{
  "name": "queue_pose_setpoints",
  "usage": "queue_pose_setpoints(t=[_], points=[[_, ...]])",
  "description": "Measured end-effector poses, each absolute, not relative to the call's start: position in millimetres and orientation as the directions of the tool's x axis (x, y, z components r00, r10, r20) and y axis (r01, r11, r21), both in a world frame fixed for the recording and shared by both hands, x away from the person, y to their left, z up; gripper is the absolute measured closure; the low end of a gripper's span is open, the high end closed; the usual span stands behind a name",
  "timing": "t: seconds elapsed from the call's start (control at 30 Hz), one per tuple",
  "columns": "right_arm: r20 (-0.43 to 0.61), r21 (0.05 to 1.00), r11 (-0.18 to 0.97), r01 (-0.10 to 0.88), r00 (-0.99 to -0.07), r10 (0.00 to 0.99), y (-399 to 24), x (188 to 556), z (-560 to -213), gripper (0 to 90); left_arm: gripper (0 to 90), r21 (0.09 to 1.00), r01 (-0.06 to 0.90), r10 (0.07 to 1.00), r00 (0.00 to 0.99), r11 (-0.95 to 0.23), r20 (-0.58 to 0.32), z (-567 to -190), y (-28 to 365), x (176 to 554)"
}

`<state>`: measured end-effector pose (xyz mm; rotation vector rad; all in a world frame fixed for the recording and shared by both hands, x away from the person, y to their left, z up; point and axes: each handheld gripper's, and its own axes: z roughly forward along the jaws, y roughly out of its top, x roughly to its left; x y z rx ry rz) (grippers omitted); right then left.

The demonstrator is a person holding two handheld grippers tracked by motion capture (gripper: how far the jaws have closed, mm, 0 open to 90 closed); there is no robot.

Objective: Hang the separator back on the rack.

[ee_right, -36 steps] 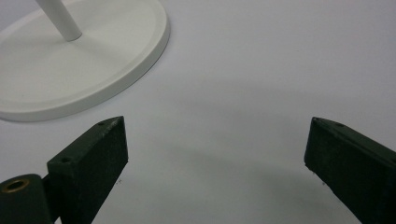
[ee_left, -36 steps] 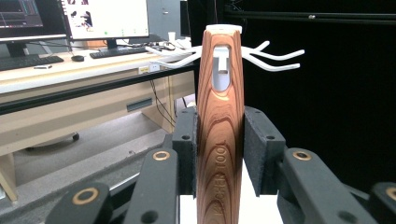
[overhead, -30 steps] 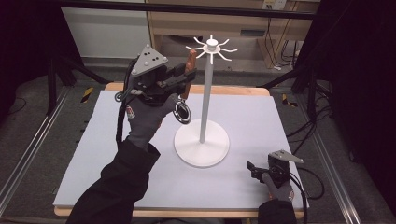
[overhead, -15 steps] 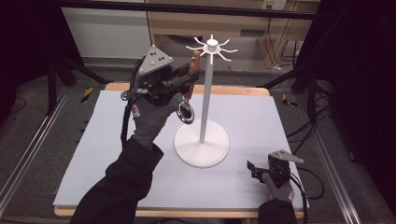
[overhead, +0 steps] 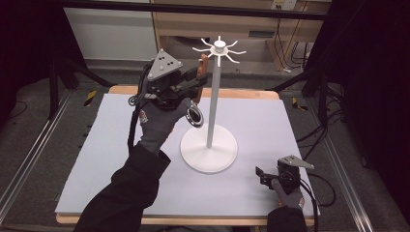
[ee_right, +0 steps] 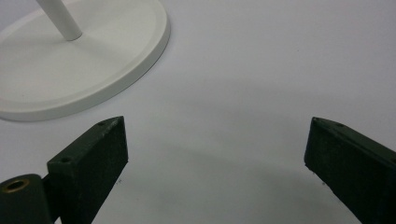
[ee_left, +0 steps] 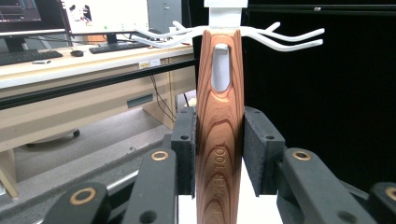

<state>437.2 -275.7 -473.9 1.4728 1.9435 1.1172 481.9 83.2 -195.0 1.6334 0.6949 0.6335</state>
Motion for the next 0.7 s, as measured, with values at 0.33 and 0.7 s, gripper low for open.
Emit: queue_pose_setpoints(t=[0.33, 0.7], points=[[0.112, 0.816, 0.1, 0.57, -0.325, 0.939, -275.6, 437.2, -474.0, 6.5, 62.6, 0.987, 0.079, 0.734, 0.677, -0.141, 0.05, -197.2, 86.0, 479.1], [0.113, 0.813, 0.099, 0.573, -0.323, 0.94, -275.8, 437.4, -474.5, 6.5, 51.8, 0.985, 0.071, 0.717, 0.694, -0.155, 0.062, -206.3, 106.2, 468.0]])
